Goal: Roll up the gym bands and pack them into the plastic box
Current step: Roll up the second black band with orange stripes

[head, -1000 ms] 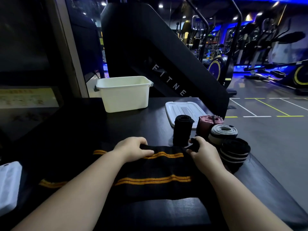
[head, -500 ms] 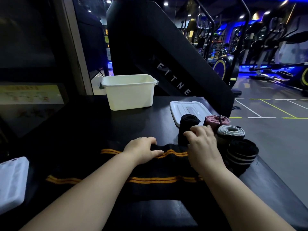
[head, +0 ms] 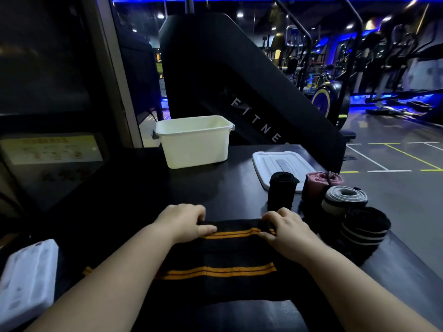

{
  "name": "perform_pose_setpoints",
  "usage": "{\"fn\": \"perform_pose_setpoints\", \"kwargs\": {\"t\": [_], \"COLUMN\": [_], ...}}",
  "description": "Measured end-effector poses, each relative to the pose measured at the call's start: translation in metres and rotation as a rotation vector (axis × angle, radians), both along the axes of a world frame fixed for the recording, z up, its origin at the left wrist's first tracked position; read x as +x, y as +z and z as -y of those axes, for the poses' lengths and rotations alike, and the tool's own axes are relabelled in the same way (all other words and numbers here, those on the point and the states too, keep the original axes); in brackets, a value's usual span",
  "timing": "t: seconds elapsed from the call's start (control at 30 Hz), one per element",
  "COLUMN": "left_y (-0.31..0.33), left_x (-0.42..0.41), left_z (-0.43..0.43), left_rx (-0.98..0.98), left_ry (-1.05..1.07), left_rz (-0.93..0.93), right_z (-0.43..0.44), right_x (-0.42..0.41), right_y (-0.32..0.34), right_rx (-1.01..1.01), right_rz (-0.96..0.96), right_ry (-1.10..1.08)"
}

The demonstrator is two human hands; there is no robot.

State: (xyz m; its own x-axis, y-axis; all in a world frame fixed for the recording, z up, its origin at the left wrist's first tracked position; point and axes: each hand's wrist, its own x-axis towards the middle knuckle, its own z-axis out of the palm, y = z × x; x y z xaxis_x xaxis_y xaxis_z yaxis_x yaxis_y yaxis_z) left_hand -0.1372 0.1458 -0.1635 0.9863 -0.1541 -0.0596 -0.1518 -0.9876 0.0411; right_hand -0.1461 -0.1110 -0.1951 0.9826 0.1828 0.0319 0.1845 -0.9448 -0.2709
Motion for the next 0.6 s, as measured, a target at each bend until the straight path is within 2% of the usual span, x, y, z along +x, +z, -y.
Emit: {"fn": "perform_pose_setpoints", "kwargs": {"t": [0.13,0.23,0.43,0.6], "left_y": [0.005,-0.004,-0.015,-0.017], "left_x": [-0.009,-0.008,-0.001,-0.002], "left_z": [-0.018,-0.015,-0.018,-0.021], "left_rx": [0.008,-0.05,-0.108,-0.124], "left_ry": [0.031,-0.028,-0.06,-0.081], "left_rz": [0.079,0.106,0.132,0.212], "right_z": [-0.009,-0.029,-0.076,-0.08], "right_x": [0.006,0.01,0.009,0.012], "right_y": [0.015,0.027,0.023,-0.01], "right_rx": [-0.075,-0.108,0.021,-0.008], "right_rz": [-0.068,-0.018,0.135,0.084], "right_ry": [-0.013,0.016,0.214,0.365]}}
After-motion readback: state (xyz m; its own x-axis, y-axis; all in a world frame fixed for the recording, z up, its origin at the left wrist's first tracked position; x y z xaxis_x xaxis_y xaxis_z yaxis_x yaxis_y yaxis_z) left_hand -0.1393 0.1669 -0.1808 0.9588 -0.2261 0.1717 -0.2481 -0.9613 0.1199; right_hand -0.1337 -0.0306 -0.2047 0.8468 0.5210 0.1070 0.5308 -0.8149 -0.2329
